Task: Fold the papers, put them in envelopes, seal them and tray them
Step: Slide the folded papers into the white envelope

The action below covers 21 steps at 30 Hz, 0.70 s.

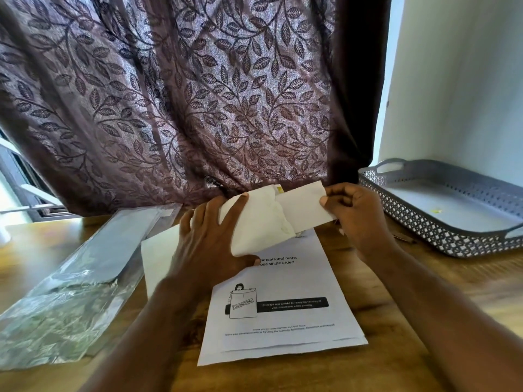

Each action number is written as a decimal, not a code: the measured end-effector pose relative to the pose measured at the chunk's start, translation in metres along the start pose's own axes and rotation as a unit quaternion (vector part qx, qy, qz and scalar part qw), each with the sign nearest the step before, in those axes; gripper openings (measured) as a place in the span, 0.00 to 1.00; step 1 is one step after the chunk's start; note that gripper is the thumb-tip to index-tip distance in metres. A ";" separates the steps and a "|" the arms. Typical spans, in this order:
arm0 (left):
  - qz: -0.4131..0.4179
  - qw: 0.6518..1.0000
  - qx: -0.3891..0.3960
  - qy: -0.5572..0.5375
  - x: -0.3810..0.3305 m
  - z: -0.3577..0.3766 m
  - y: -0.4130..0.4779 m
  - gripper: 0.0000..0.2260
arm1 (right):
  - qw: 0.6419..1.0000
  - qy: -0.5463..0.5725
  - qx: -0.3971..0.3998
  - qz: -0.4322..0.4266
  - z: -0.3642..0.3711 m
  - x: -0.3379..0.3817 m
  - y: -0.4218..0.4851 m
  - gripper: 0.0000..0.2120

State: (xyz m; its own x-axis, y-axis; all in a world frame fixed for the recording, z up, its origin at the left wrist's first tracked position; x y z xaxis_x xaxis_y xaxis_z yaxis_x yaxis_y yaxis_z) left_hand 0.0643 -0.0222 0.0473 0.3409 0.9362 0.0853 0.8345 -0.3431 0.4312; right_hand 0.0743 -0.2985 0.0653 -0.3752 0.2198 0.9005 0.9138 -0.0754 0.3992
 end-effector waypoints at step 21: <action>0.013 1.000 -0.014 -0.019 -0.008 -0.001 0.000 0.57 | 0.997 0.012 0.067 0.032 0.026 0.014 -0.017 0.10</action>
State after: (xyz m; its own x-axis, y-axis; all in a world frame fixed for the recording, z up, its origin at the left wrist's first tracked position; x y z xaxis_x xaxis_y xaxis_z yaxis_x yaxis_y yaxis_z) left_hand 0.0617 -0.0297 0.0478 0.3785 0.9235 0.0619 0.8134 -0.3637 0.4539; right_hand 0.0572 -0.2689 0.0669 -0.3171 0.1945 0.9282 0.9481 0.0415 0.3152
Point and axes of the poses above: each hand's wrist, its own y-axis towards the middle knuckle, its own z-axis out of the palm, x = y × z, the point moved 3 cm from there along y, towards the middle knuckle, and after that the axes turned 10 degrees about x, right-handed, at the moved point
